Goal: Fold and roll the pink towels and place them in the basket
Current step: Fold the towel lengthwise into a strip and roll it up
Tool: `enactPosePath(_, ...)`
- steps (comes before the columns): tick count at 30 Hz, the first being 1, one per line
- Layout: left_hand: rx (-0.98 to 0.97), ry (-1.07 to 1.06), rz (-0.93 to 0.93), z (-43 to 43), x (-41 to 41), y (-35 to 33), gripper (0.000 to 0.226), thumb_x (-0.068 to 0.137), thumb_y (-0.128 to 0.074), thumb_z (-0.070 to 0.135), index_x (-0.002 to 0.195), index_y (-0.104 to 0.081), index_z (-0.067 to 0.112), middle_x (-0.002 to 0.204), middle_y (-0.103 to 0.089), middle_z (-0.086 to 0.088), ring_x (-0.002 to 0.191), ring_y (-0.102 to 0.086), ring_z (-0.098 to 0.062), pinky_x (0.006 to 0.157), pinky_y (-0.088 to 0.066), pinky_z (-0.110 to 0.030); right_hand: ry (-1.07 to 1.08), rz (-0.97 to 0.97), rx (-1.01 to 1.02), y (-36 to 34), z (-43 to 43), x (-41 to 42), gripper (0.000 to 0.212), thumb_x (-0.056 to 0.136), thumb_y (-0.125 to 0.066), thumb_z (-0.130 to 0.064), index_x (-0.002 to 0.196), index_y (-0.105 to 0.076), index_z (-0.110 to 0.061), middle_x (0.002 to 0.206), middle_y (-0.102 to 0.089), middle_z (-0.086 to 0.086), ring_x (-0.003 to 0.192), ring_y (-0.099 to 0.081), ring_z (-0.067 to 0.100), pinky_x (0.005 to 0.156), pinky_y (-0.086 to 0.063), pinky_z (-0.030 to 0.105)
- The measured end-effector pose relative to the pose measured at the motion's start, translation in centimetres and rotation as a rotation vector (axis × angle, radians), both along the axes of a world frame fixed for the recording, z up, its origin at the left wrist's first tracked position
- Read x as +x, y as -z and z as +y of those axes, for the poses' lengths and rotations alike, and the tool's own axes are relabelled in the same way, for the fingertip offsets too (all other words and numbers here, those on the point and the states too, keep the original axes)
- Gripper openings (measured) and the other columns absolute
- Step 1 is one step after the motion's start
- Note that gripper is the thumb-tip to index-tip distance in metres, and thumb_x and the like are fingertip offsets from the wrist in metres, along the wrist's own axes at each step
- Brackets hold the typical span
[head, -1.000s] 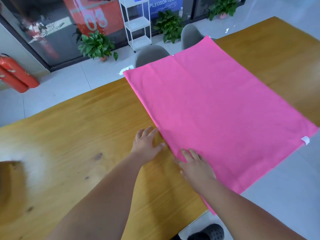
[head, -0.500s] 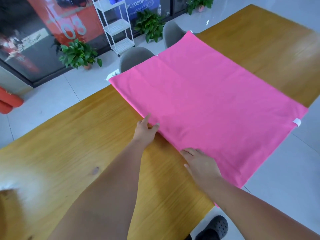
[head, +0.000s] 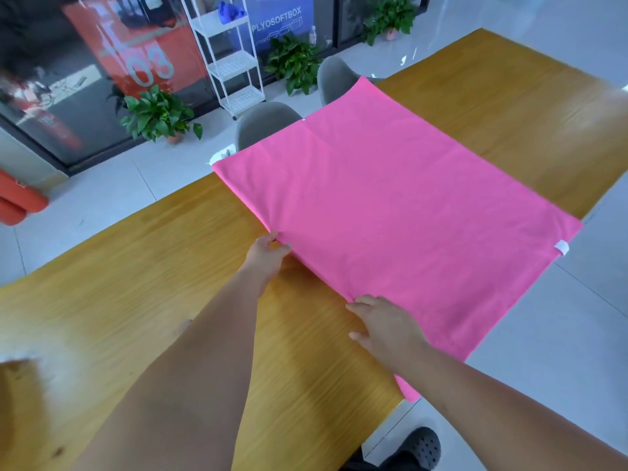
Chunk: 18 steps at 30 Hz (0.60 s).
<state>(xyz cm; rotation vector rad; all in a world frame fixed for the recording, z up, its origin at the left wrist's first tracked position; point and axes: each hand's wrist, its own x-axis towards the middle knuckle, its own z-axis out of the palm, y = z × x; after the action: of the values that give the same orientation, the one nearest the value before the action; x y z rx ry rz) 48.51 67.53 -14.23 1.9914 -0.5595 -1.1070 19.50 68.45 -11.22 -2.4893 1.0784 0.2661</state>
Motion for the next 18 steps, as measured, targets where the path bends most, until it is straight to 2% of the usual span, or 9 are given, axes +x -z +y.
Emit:
enactPosePath(5, -0.009, -0.06, 0.004, 3.2, 0.4, -0.5, 0.064, 0.095, -0.075, 0.034, 0.154, -0.052, 0.023, 0.125, -0.071, -0.005, 0.108, -0.07, -0.021, 0.1, -0.059, -0.049, -0.068, -0.035, 0.079, -1.1, 2.1, -0.6, 0.083, 0.091, -0.063, -0.07, 0.161, -0.037, -0.032, 0.156, -0.041, -0.018, 0.144, -0.041, 0.009, 0.116, -0.04, 0.031)
enactPosePath(9, -0.057, -0.064, 0.031, 3.9, 0.5, -2.4, 0.066, 0.096, -0.073, 0.037, 0.156, -0.05, 0.024, 0.123, -0.071, -0.002, 0.105, -0.069, -0.018, 0.101, -0.058, -0.048, -0.055, -0.038, 0.02, -3.1, 3.1, -0.8, 0.098, 0.083, -0.051, -0.089, 0.162, -0.033, -0.034, 0.161, -0.035, -0.02, 0.148, -0.034, 0.009, 0.117, -0.039, 0.035)
enactPosePath(11, -0.103, -0.075, 0.064, 3.6, -0.1, -3.5, 0.066, 0.097, -0.073, 0.035, 0.157, -0.047, 0.024, 0.129, -0.069, -0.002, 0.11, -0.068, -0.015, 0.1, -0.059, -0.045, -0.028, -0.046, 0.003, -4.0, 3.1, -1.2, 0.103, 0.081, -0.043, -0.095, 0.163, -0.032, -0.034, 0.162, -0.034, -0.02, 0.148, -0.032, 0.008, 0.116, -0.041, 0.036)
enactPosePath(14, -0.175, -0.088, 0.11, 2.6, -1.2, -5.2, 0.07, 0.098, -0.073, 0.034, 0.16, -0.042, 0.023, 0.138, -0.063, -0.002, 0.117, -0.066, -0.016, 0.101, -0.058, -0.043, 0.019, -0.07, -0.007, -5.2, 2.6, -1.9, 0.104, 0.081, -0.033, -0.099, 0.163, -0.029, -0.034, 0.164, -0.03, -0.021, 0.149, -0.028, 0.006, 0.117, -0.041, 0.036)
enactPosePath(18, -0.248, -0.134, 0.18, 0.5, -2.7, -6.9, 0.073, 0.097, -0.075, 0.033, 0.161, -0.042, 0.021, 0.134, -0.065, 0.0, 0.111, -0.071, -0.019, 0.098, -0.06, -0.044, 0.091, -0.121, -0.033, -7.0, 1.3, -3.2, 0.094, 0.09, -0.027, -0.091, 0.164, -0.028, -0.033, 0.167, -0.027, -0.019, 0.152, -0.026, 0.006, 0.119, -0.036, 0.035)
